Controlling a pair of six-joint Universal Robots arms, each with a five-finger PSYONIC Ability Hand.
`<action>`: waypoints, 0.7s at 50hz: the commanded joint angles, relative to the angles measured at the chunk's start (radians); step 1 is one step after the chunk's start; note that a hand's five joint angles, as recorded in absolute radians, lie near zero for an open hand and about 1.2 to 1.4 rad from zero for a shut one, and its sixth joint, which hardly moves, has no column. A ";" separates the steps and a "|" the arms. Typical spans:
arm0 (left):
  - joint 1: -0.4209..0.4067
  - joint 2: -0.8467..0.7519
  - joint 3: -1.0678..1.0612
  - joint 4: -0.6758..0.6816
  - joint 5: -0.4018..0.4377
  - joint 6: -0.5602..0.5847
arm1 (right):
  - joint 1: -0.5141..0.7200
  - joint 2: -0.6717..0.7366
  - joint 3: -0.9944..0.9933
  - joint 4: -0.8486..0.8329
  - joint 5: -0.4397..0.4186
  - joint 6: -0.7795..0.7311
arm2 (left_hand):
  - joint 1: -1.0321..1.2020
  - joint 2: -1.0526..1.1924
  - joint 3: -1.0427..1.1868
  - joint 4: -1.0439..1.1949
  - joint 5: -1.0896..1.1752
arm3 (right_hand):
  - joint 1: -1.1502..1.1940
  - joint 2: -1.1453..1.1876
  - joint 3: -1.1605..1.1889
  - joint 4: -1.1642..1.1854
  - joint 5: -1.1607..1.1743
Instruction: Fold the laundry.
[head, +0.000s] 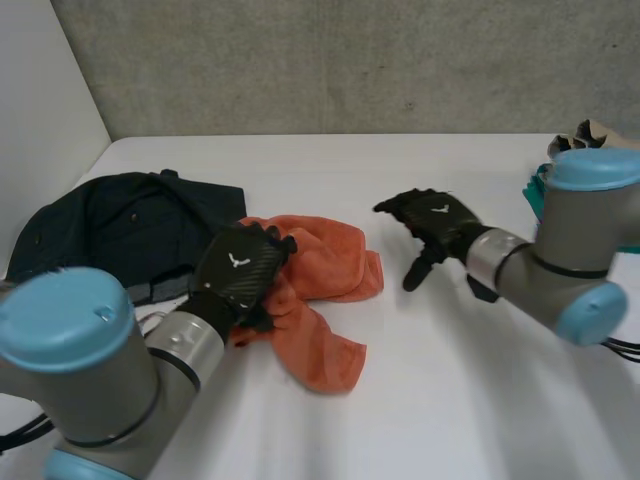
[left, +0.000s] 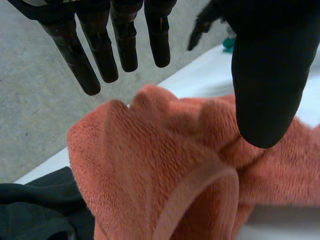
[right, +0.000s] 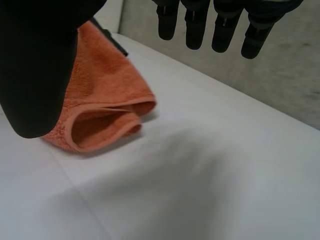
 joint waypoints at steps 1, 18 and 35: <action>-0.013 -0.115 0.010 0.073 -0.019 0.151 | 0.093 0.178 -0.179 -0.006 0.020 0.007 | 0.066 0.065 0.061 0.062 0.055 | -0.050 -0.038 -0.033 -0.036 -0.044; -0.013 -0.155 0.076 0.113 -0.025 0.245 | 0.164 0.309 -0.357 -0.006 0.115 0.019 | 0.999 0.998 0.994 0.995 0.988 | 1.171 1.184 1.189 1.185 1.178; 0.074 0.214 0.199 0.040 0.042 -0.324 | -0.054 -0.341 -0.031 -0.078 0.098 -0.018 | 0.999 0.998 0.994 0.995 0.988 | 1.171 1.184 1.189 1.185 1.178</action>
